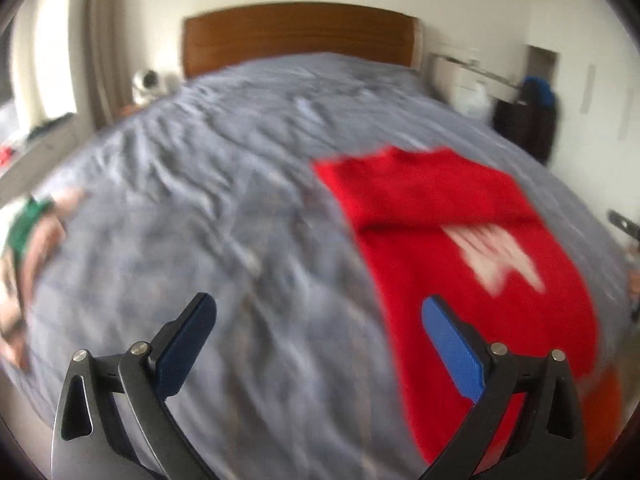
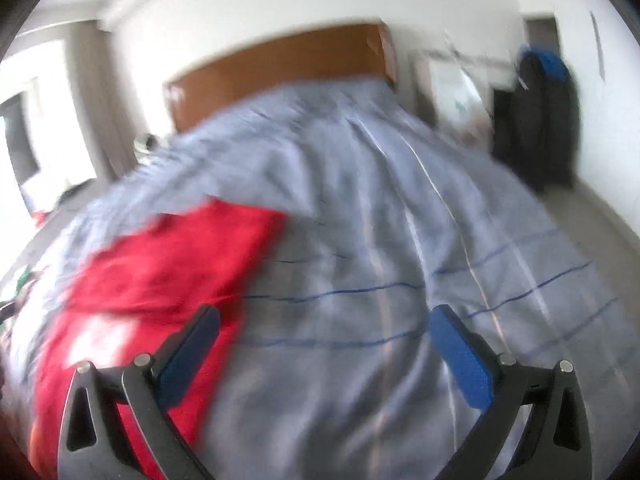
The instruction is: Fold small clothes
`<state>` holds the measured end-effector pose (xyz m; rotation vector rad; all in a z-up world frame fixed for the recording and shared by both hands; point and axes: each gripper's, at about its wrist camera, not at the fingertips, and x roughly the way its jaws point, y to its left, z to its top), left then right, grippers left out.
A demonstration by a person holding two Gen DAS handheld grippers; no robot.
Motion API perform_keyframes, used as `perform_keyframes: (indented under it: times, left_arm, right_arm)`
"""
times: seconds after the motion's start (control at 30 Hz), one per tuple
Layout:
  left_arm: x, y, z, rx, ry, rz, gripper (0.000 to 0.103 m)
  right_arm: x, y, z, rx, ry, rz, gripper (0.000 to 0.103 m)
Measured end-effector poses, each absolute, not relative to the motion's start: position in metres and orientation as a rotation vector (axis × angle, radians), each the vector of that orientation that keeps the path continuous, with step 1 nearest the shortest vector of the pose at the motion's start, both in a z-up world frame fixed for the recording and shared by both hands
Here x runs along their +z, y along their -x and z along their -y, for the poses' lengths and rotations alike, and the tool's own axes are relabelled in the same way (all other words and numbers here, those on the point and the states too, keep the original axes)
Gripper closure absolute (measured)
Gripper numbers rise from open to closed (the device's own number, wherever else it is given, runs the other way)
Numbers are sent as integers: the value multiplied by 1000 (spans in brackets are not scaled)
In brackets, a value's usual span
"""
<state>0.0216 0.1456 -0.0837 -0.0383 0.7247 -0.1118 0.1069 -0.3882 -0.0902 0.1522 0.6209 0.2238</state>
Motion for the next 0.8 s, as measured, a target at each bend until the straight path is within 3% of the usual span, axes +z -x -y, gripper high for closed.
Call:
perform_keyframes:
  times: [0.17, 0.4, 0.53, 0.6, 0.7, 0.77, 0.8]
  left_arm:
    - [-134, 42, -104, -231, 75, -807, 0]
    - [-164, 48, -62, -282, 8, -857, 0]
    - [-168, 41, -69, -260, 77, -875, 1]
    - [-168, 42, -72, -262, 110, -874, 1]
    - [-169, 43, -75, -271, 144, -881, 2]
    - [-172, 42, -73, -273, 154, -897, 12]
    - [-173, 42, -73, -258, 162, -918, 35]
  right_arm:
    - [-80, -11, 368, 384, -144, -667, 0]
    - [-136, 51, 333, 492, -212, -861, 0]
    - [-162, 48, 314, 554, -270, -923, 20]
    - [-176, 41, 306, 560, -288, -956, 23]
    - [-189, 34, 295, 585, -315, -988, 36]
    - [-201, 28, 291, 571, -329, -1015, 52]
    - [-204, 28, 292, 562, -335, -1018, 60]
